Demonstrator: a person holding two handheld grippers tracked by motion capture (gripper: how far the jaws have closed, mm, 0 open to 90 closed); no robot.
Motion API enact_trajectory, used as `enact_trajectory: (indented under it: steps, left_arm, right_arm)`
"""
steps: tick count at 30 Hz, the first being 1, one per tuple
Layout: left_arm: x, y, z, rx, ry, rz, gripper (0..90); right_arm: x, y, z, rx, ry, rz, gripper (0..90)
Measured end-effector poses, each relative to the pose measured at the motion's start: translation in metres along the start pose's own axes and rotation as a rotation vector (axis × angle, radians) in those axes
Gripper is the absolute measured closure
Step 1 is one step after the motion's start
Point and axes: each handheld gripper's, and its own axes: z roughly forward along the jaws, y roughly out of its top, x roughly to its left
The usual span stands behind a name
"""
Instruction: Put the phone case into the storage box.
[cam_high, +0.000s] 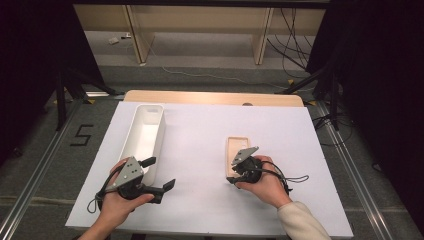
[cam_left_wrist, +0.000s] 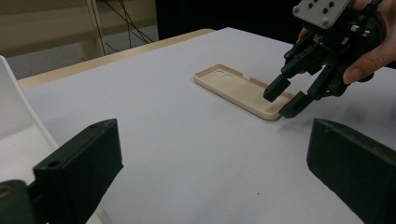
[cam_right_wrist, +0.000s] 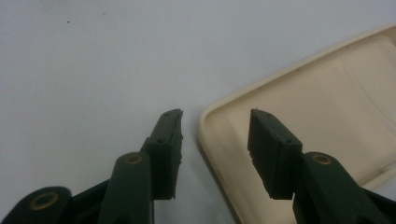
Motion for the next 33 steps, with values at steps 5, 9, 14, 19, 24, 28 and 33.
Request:
enact_trajectory:
  steps: [5,9,14,19,24,28,33]
  left_arm:
    - [-0.0003,0.0000,-0.0001,0.005,0.003,0.000,2.8]
    - [-0.0002,0.0000,0.0002,0.006,0.003,0.002,2.8]
    - [-0.0002,0.0000,0.0002,0.001,-0.002,0.000,2.8]
    - [-0.0004,0.0000,0.0001,0.002,-0.001,0.001,2.8]
    - [-0.0004,0.0000,0.0002,0.005,-0.001,0.005,2.8]
    - [0.0002,0.0003,0.0002,0.001,-0.006,0.016,2.8]
    - [-0.0006,0.0001,0.0001,0.005,0.000,0.005,2.9]
  right_arm:
    - [0.0003,0.0003,0.0005,0.019,0.020,-0.002,60.0]
    - [0.0011,0.0005,0.0027,0.014,0.018,-0.013,62.7]
    - [0.0015,0.0007,0.0042,0.024,0.023,-0.025,64.3]
    - [0.0020,0.0014,0.0057,0.036,0.023,-0.042,65.9]
    - [0.0023,0.0010,0.0069,0.032,0.023,-0.049,68.0]
    - [0.0026,0.0012,0.0064,0.041,0.021,-0.059,69.4]
    - [0.0017,0.0012,0.0064,0.043,0.020,-0.077,71.1]
